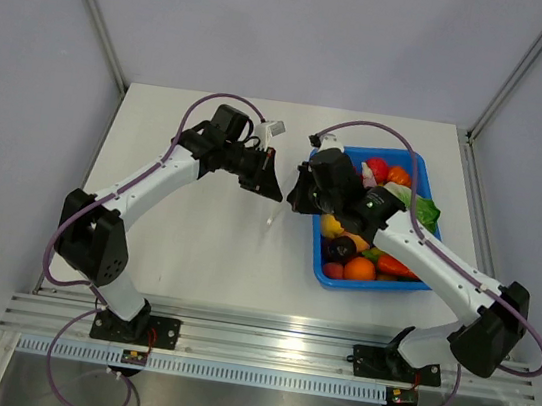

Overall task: Place the food in the zip-top bag and seal the zipper
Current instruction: Open the zipper of the food storage bag at the center of the board.

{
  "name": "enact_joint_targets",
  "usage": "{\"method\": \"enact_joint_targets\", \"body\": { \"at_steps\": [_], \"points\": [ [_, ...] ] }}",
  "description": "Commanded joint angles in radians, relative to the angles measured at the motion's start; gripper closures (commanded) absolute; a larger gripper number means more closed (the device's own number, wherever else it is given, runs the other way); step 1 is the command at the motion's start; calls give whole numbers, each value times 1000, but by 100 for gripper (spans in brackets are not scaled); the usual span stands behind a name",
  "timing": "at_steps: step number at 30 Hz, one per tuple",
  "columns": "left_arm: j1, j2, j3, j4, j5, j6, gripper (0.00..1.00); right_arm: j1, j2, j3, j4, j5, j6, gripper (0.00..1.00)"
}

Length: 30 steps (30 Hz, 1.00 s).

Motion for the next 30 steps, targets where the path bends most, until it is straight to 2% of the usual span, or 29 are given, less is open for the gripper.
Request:
{"method": "enact_joint_targets", "body": {
  "at_steps": [1, 12, 17, 26, 30],
  "points": [
    [-2, -40, 2, 21, -10, 2, 100, 4, 33, 60, 63, -39, -17, 100],
    [-2, -51, 7, 14, 7, 19, 100, 3, 129, 77, 89, -22, 8, 100],
    [-2, -62, 4, 11, 20, 25, 100, 1, 246, 113, 48, -1, 20, 100],
    [-2, -83, -18, 37, 53, 20, 100, -31, 239, 24, 108, -30, 54, 100],
    [-2, -82, -25, 43, 66, 17, 100, -43, 193, -53, 230, -124, 83, 100]
  ]
}}
